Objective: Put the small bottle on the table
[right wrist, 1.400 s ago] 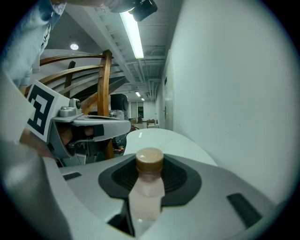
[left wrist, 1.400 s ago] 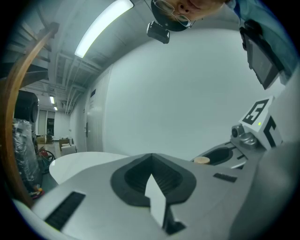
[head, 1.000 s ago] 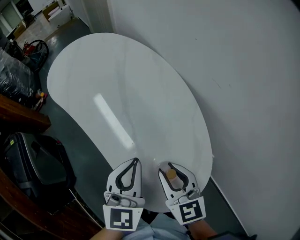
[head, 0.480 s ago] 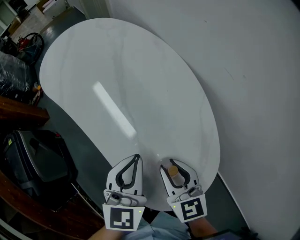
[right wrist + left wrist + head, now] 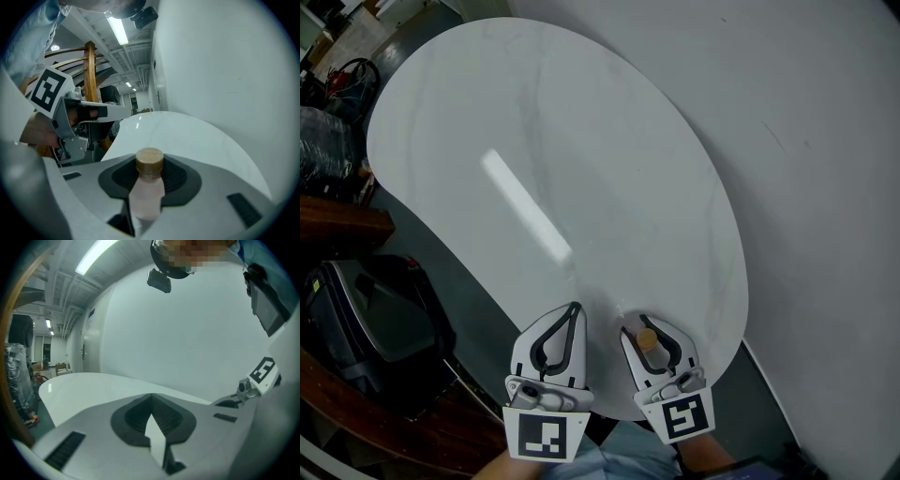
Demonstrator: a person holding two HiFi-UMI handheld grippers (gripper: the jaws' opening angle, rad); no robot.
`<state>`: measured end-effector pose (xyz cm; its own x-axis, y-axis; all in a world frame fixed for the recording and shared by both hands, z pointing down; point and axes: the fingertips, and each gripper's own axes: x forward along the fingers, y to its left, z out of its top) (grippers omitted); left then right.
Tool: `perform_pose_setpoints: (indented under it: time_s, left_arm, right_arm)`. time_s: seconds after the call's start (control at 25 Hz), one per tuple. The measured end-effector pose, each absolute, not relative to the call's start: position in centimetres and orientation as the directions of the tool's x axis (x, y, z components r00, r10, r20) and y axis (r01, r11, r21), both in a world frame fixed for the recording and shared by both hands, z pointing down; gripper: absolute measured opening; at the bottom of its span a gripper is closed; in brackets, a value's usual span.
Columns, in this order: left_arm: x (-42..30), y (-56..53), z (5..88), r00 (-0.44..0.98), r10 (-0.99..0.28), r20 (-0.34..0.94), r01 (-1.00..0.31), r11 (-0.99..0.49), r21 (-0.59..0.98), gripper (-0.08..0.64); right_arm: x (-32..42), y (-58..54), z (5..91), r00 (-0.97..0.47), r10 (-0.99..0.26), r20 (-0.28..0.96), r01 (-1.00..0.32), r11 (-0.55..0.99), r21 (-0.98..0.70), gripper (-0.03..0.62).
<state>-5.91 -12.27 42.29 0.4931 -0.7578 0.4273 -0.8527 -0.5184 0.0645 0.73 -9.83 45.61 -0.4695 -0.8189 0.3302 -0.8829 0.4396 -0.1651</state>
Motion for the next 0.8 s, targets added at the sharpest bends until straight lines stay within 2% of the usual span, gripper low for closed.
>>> perform_pose_setpoints:
  time_s: [0.56, 0.8]
  left_arm:
    - [-5.5, -12.0, 42.7, 0.508, -0.739, 0.442, -0.839, -0.541, 0.060, 0.000]
    - [-5.4, -11.4, 42.5, 0.501, -0.745, 0.440, -0.846, -0.530, 0.065, 0.000]
  right_arm:
    - [0.4, -9.4, 45.5, -0.471, -0.825, 0.314, -0.882, 0.433, -0.185, 0.120]
    - [0.5, -6.3, 48.6, -0.509, -0.664, 0.548, -0.811, 0.582, -0.048, 0.123]
